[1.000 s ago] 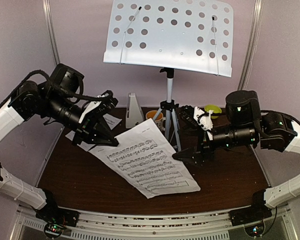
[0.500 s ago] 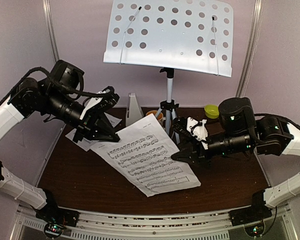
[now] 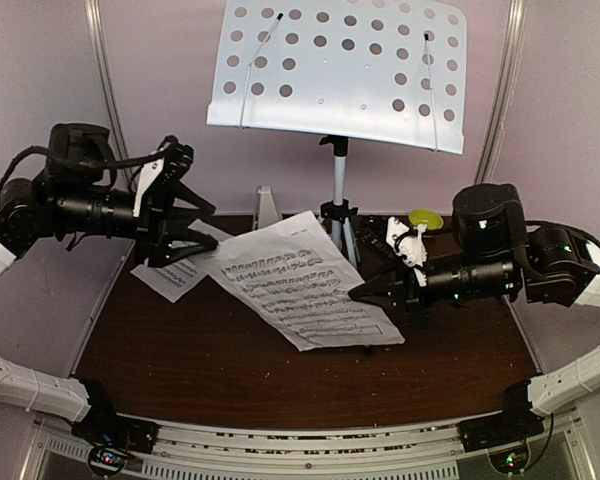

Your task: Set up the instrument practice props

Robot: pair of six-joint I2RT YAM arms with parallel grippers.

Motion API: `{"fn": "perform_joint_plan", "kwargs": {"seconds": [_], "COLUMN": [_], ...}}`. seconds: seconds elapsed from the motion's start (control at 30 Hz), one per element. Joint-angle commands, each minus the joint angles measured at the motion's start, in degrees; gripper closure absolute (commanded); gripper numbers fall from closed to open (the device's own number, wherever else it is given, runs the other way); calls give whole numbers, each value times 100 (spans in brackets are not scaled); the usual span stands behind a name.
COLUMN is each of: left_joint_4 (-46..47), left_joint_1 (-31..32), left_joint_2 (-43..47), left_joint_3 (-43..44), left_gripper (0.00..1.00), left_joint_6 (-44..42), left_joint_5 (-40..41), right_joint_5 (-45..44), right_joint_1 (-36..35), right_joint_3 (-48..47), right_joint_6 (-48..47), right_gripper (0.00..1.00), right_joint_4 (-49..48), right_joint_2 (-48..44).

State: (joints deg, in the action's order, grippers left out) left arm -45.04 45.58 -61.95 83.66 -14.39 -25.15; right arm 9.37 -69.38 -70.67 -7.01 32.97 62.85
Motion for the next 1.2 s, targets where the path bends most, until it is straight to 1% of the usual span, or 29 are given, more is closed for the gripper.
{"fn": "perform_joint_plan", "kwargs": {"seconds": [0.0, 0.07, 0.3, 0.43, 0.53, 0.7, 0.8, 0.9, 1.03, 1.17], "left_joint_4": [1423, 1462, 1666, 1744, 1672, 1612, 1568, 1321, 1245, 1246], "left_joint_1": [-440, -444, -445, -444, -444, -445, -445, -445, -445, -441], "left_joint_2": [555, 551, 381, 110, -261, -854, -1203, -1697, -2161, -2510], "left_joint_3": [-159, -38, 520, 1022, 1557, 2465, 2976, 3606, 4090, 4482], "left_gripper": [37, 37, 36, 36, 36, 36, 36, 37, 38, 42], "left_joint_6": [699, 727, 751, 721, 773, 913, 1077, 1197, 1253, 1284], "left_joint_5": [746, 952, 1029, 1083, 1184, 1252, 1280, 1317, 1576, 1802], "right_joint_5": [251, 371, 724, 1031, 1052, 1063, 1108, 1074, 750, 301], "right_joint_1": [102, 241, 1087, 1694, 2259, 3010, 3299, 3443, 3458, 3458], "right_joint_3": [-561, -816, -2030, -2698, -3327, -3699, -4182, -4606, -5306, -5580], "right_joint_6": [76, 85, 551, 1276, 1910, 2915, 3249, 3415, 3182, 2838], "right_gripper": [100, 100, 100, 100, 100, 100, 100, 100, 100, 100], "right_joint_4": [-37, -62, -607, -1266, -1367, -1974, -1869, -1724, -1178, -820], "right_joint_2": [-251, -277, -106, 134, 490, 939, 1372, 1781, 2208, 2290]}}
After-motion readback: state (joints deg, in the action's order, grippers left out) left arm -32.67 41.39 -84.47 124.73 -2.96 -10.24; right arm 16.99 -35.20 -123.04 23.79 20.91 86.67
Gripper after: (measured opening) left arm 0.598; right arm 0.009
